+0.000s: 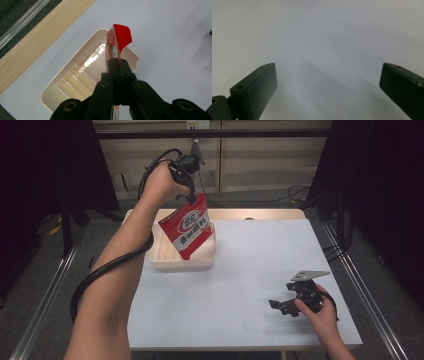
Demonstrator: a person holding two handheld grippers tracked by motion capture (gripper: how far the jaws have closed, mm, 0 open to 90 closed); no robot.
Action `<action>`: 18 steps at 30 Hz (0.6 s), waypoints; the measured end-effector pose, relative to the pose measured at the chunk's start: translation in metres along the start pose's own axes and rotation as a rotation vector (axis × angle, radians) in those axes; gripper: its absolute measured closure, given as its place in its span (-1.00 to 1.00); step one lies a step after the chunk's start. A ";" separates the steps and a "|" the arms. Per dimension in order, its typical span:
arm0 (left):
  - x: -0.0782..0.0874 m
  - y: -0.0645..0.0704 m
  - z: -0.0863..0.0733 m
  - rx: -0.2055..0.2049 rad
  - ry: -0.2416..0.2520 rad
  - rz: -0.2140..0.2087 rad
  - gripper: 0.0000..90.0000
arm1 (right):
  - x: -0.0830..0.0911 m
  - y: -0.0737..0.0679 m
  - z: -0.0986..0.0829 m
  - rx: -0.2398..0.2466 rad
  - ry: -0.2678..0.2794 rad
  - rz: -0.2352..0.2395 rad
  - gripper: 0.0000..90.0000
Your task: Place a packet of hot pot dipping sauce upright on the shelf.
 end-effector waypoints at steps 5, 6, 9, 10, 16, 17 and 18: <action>-0.011 -0.006 -0.005 0.025 -0.002 -0.013 1.00 | -0.001 0.001 -0.001 0.002 -0.003 -0.002 -0.97; -0.014 -0.008 -0.007 0.040 -0.001 -0.018 1.00 | -0.001 0.000 -0.001 0.000 -0.003 0.003 -0.97; -0.019 -0.013 -0.009 0.068 0.019 -0.025 1.00 | -0.002 0.001 -0.002 0.002 -0.005 0.002 -0.97; -0.019 -0.013 -0.009 0.068 0.019 -0.025 1.00 | -0.002 0.001 -0.002 0.002 -0.005 0.002 -0.97; -0.021 -0.020 -0.008 0.103 0.053 -0.024 1.00 | -0.003 0.002 -0.003 -0.003 -0.012 0.000 -0.97; -0.023 -0.023 -0.008 0.125 0.068 -0.021 1.00 | -0.003 0.002 -0.003 -0.004 -0.014 -0.002 -0.97; -0.024 -0.022 -0.008 0.144 0.079 -0.026 1.00 | -0.003 0.003 -0.003 -0.003 -0.015 -0.003 -0.97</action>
Point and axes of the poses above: each handheld gripper's, and its own axes: x roughly backward along the jaws, z roughly out of its top, y roughly to its right, the point moved 10 cm from there along -x, roughly forward along the jaws, and after that the axes turned 5 degrees about -x, right-handed, at the moved point
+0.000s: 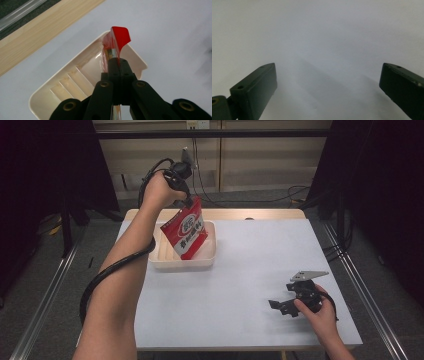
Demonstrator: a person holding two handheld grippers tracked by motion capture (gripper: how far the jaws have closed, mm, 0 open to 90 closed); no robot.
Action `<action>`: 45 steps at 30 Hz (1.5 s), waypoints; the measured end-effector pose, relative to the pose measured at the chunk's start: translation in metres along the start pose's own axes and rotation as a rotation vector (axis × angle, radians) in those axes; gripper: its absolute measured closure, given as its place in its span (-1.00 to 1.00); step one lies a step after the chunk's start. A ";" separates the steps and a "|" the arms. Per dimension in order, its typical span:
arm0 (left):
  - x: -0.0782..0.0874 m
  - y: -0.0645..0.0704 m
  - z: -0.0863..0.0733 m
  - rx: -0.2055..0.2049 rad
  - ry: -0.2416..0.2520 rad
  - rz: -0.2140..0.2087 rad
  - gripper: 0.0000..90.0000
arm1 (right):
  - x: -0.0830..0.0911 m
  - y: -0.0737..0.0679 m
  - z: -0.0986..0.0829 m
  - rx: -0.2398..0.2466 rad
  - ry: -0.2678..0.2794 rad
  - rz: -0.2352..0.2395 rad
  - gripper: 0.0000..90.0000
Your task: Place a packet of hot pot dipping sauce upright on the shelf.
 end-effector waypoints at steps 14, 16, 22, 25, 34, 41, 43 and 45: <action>-0.005 -0.007 -0.001 0.035 0.039 0.020 0.81 | 0.000 0.000 0.000 0.005 0.002 0.002 -0.97; -0.002 -0.008 -0.002 0.042 0.038 0.019 0.73 | 0.000 0.000 0.000 0.004 0.000 0.002 -0.97; 0.003 -0.008 -0.005 0.085 0.057 0.015 0.52 | -0.001 -0.002 0.001 0.007 0.001 -0.001 -0.97; 0.008 -0.006 -0.009 0.117 0.060 0.001 0.43 | -0.001 -0.004 0.000 0.014 -0.004 0.003 -0.97; 0.020 -0.005 -0.020 0.137 0.074 -0.014 0.07 | -0.002 -0.008 0.002 0.026 -0.003 0.006 -0.97; 0.028 -0.005 -0.033 0.148 0.086 -0.017 -0.13 | -0.003 -0.012 0.003 0.033 -0.007 0.009 -0.97; 0.031 -0.005 -0.037 0.146 0.086 -0.010 -0.13 | -0.004 -0.014 0.003 0.037 -0.014 0.012 -0.97; 0.033 -0.006 -0.040 0.136 0.086 -0.002 -0.18 | -0.005 -0.016 0.006 0.043 -0.006 0.013 -0.97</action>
Point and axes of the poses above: each handheld gripper's, and its own axes: x roughly backward along the jaws, z roughly out of its top, y roughly to its right, the point moved 10 cm from there along -x, roughly forward along the jaws, and after that the axes turned 5 degrees about -x, right-handed, at the moved point
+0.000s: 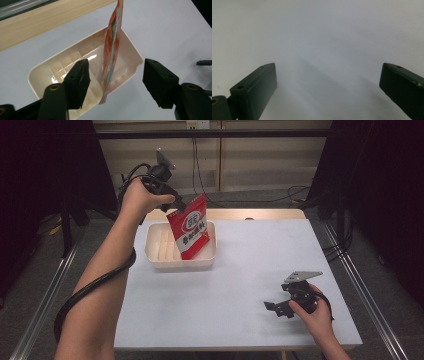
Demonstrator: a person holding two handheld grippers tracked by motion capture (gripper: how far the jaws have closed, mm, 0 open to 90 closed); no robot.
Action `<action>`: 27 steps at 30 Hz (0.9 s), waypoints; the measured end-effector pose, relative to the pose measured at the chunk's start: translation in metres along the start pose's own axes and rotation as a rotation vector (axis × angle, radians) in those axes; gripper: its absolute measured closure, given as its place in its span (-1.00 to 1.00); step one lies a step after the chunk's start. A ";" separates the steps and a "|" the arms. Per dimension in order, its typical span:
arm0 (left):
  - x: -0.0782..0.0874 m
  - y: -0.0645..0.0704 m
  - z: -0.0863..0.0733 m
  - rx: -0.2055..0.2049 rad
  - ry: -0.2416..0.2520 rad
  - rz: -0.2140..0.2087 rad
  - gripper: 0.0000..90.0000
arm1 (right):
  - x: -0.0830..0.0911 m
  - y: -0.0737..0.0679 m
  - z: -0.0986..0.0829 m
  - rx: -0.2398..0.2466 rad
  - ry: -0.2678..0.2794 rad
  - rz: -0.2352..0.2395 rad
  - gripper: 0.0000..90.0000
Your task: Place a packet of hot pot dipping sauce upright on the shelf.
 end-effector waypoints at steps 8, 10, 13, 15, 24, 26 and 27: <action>0.007 0.002 -0.014 0.000 0.012 -0.003 -0.33 | -0.004 -0.005 0.001 0.010 -0.010 0.006 -0.97; 0.008 0.003 -0.018 0.002 0.027 0.002 -0.37 | -0.003 -0.006 0.000 0.004 -0.013 0.007 -0.97; 0.009 0.003 -0.022 -0.008 0.020 -0.001 -0.42 | -0.003 -0.006 0.000 0.012 -0.010 0.006 -0.97; 0.009 0.004 -0.024 -0.012 0.024 -0.002 -0.43 | -0.002 -0.007 -0.001 0.011 -0.013 0.004 -0.97; 0.011 0.006 -0.035 -0.012 0.042 0.008 -0.50 | -0.001 -0.008 -0.002 0.013 -0.007 0.004 -0.97; 0.012 0.005 -0.035 -0.017 0.043 0.010 -0.52 | 0.000 -0.008 -0.002 0.016 -0.010 -0.001 -0.97; 0.011 0.006 -0.038 -0.010 0.045 0.007 -0.53 | -0.001 -0.008 -0.002 0.020 -0.008 0.002 -0.97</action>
Point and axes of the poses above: each handheld gripper's, and its own axes: x roughly backward along the jaws, z roughly out of its top, y roughly to its right, the point moved 10 cm from there along -x, roughly forward along the jaws, and after that the axes turned 5 degrees about -x, right-handed, at the moved point
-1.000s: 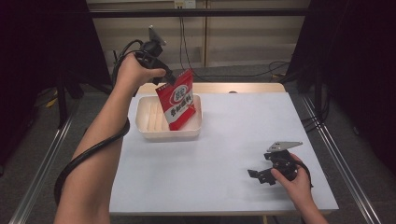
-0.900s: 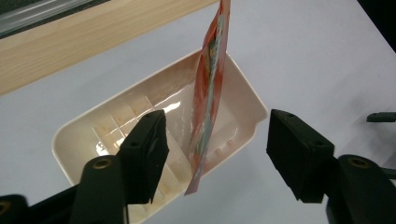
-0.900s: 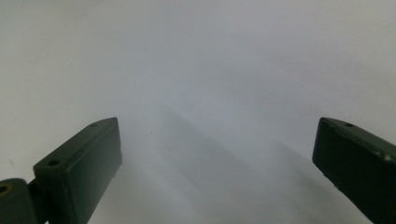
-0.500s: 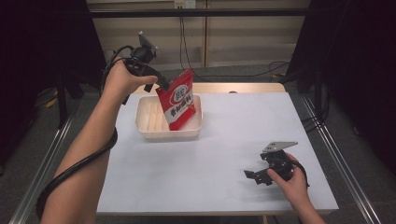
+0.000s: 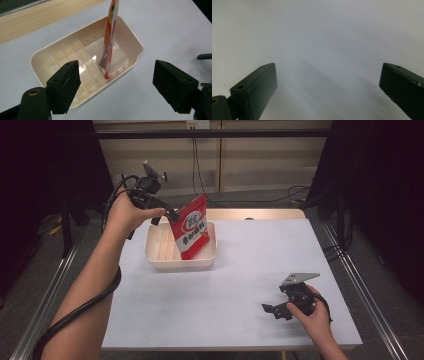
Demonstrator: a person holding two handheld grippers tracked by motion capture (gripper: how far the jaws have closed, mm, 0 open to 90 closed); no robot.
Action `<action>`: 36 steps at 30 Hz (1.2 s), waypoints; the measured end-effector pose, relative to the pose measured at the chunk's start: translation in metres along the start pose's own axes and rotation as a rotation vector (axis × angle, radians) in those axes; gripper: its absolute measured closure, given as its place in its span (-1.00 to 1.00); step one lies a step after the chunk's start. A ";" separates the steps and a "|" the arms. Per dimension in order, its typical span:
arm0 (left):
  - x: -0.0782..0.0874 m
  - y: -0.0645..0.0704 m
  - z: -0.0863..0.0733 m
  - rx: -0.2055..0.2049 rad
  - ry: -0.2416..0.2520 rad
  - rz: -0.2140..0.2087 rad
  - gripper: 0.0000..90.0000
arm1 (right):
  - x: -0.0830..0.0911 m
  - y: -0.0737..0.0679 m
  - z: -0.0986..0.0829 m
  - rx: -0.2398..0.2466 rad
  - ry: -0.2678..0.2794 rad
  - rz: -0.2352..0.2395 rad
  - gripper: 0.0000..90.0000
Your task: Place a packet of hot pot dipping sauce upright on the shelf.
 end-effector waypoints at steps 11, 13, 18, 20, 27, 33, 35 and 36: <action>-0.004 -0.002 -0.017 0.008 0.021 0.000 -0.70 | 0.000 -0.001 0.000 0.002 -0.001 0.003 -0.97; -0.004 -0.004 -0.020 0.001 0.020 0.002 -0.74 | -0.001 -0.001 0.000 0.001 -0.006 -0.002 -0.97; -0.005 -0.003 -0.026 0.006 0.035 -0.006 -0.76 | -0.001 -0.003 0.000 0.011 -0.003 0.000 -0.97; -0.007 -0.003 -0.030 0.011 0.040 -0.004 -0.78 | -0.001 -0.003 0.001 0.011 -0.003 -0.001 -0.97; -0.011 0.000 -0.041 0.000 0.042 -0.001 -0.80 | 0.002 -0.002 0.002 0.008 0.009 -0.006 -0.97; -0.014 0.004 -0.049 -0.009 0.054 0.001 -0.80 | 0.004 -0.002 0.002 0.006 0.002 -0.005 -0.97; -0.016 0.006 -0.053 -0.005 0.060 0.003 -0.80 | 0.004 -0.002 0.002 0.003 0.007 -0.006 -0.97; -0.016 0.006 -0.055 -0.011 0.057 -0.003 -0.80 | 0.005 -0.001 0.002 0.005 0.007 -0.012 -0.97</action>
Point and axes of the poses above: each handheld gripper's, and its own axes: x roughly backward along the jaws, z roughly out of its top, y roughly to its right, the point moved 10 cm from there along -x, roughly forward along the jaws, and after that the axes turned 5 degrees about -x, right-handed, at the moved point
